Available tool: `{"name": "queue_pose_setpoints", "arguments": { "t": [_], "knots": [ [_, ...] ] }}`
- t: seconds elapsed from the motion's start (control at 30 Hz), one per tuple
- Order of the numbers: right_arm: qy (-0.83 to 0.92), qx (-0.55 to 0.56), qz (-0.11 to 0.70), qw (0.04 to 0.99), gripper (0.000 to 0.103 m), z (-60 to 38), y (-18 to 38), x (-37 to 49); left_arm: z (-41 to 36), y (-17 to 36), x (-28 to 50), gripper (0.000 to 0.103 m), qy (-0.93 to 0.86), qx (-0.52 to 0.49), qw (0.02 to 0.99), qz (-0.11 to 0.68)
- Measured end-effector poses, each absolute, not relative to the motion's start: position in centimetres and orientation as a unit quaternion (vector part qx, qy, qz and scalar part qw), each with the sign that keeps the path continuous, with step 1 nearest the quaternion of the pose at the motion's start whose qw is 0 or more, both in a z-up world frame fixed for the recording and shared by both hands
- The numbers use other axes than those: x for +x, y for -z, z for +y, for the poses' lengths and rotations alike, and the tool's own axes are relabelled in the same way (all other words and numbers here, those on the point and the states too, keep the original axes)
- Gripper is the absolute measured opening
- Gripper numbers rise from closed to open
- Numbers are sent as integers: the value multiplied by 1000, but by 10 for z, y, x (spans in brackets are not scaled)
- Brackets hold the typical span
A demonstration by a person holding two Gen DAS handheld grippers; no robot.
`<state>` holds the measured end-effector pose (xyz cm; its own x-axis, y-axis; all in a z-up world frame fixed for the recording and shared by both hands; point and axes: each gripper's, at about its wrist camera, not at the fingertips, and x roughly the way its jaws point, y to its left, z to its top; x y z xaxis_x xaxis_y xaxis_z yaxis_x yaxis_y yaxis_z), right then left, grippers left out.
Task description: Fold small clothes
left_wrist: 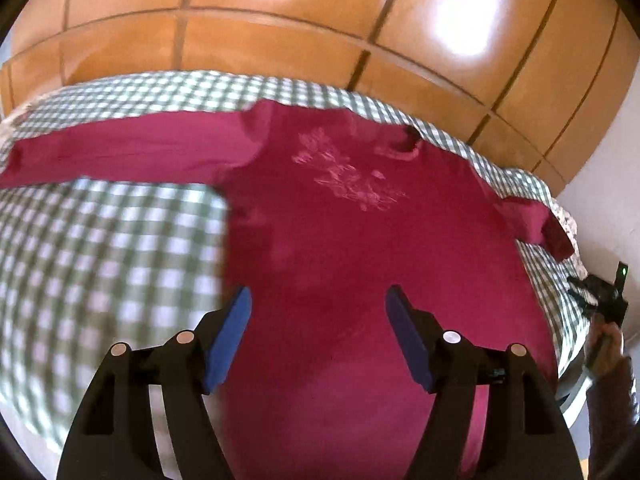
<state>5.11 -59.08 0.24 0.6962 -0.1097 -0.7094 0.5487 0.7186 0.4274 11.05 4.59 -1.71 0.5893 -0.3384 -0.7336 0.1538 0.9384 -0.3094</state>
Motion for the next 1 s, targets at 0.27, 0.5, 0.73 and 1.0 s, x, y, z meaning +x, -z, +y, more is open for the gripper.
{"name": "queue_pose_setpoints", "arguments": {
  "t": [0.27, 0.5, 0.73, 1.0],
  "knots": [
    [190, 232, 361, 883, 62, -612, -2, 102, 3, 30, 127, 68, 156, -70, 878, 447],
    [200, 142, 378, 893, 6, -630, -16, 138, -19, 41, 151, 68, 146, -50, 876, 457],
    [238, 77, 317, 915, 6, -654, -101, 123, -22, 55, 164, 68, 144, -48, 868, 472],
    [307, 131, 436, 836, 15, -710, -1, 186, -27, 56, 171, 73, 144, -48, 866, 476]
  ]
}}
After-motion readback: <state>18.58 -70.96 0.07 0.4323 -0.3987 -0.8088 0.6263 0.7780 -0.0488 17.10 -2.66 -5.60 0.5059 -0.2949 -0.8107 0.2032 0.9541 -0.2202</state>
